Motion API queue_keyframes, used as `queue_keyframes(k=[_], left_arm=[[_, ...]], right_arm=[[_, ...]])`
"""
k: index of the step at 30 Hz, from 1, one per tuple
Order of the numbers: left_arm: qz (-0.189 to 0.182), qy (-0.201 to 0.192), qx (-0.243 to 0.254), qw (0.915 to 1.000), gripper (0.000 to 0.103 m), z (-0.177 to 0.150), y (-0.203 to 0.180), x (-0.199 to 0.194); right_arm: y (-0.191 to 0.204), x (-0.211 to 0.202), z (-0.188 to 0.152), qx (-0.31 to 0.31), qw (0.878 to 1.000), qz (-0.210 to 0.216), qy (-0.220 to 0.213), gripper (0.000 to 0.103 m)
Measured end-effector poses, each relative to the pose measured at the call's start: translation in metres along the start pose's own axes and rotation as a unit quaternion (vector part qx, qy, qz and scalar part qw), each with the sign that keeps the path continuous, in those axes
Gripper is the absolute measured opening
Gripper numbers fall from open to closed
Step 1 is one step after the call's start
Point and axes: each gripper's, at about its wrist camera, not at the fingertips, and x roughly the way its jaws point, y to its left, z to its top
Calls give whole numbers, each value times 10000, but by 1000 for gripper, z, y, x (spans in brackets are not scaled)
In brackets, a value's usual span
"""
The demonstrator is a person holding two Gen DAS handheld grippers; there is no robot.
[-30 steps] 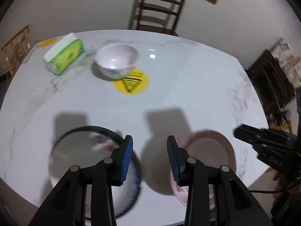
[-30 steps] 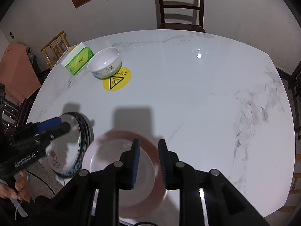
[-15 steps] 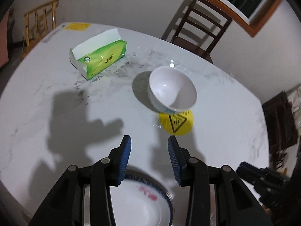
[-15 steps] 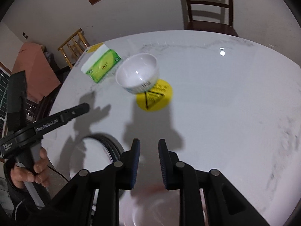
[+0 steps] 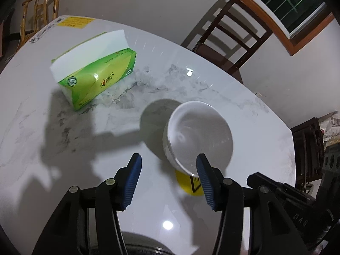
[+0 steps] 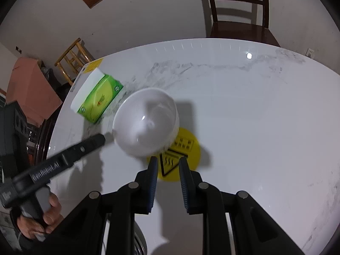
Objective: Organize plates and bowls
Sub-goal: 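Move the left tool to the white 'Dog' bowl and grasp its rim, then lift the 'Dog' bowl and carry it toward the pink bowl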
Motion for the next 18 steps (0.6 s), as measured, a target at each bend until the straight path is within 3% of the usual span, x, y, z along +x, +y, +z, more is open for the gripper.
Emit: queue_keyframes(k=[11,18], left_arm=[[186,229,3,9996,47,14,3,36],[229,402,116,9989,26,14,0,52]], right_arm=[[1,40,34,-71,9998,-111,162,21],[4,58,35,-204,9993,-204,253,23]])
